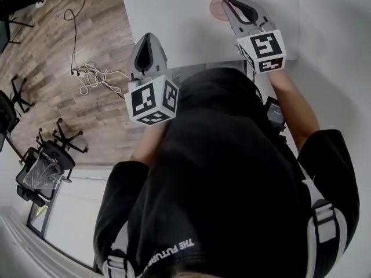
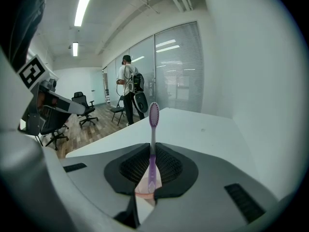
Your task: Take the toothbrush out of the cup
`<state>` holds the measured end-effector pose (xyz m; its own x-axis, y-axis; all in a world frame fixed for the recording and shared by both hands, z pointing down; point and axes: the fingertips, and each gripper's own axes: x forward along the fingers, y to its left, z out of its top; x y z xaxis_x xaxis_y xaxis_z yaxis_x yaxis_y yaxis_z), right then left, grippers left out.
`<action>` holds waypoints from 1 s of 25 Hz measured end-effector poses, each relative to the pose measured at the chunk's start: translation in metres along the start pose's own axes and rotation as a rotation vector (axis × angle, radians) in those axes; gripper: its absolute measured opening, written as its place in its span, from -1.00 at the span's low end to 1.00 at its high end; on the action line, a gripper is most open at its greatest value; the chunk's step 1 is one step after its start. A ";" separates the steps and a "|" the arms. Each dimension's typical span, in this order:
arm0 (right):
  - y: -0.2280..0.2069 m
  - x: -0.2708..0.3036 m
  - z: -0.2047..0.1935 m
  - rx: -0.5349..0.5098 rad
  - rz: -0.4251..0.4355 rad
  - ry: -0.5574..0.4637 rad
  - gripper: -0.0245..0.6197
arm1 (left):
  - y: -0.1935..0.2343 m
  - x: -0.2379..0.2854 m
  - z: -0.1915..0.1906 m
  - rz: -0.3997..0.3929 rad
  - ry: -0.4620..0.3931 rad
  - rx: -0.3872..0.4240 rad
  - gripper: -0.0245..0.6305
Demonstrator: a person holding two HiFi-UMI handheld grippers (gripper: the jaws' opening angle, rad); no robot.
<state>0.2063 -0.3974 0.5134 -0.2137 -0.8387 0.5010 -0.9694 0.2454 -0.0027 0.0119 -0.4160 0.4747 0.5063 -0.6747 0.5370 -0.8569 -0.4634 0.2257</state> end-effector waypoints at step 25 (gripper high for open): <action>0.015 -0.052 0.044 0.009 -0.122 -0.120 -0.77 | -0.013 -0.023 0.004 -0.159 -0.084 0.079 -0.88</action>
<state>0.1980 -0.3709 0.4494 -0.1072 -0.9142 0.3909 -0.9899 0.1349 0.0439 0.0124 -0.3971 0.4560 0.6439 -0.6331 0.4296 -0.7568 -0.6097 0.2358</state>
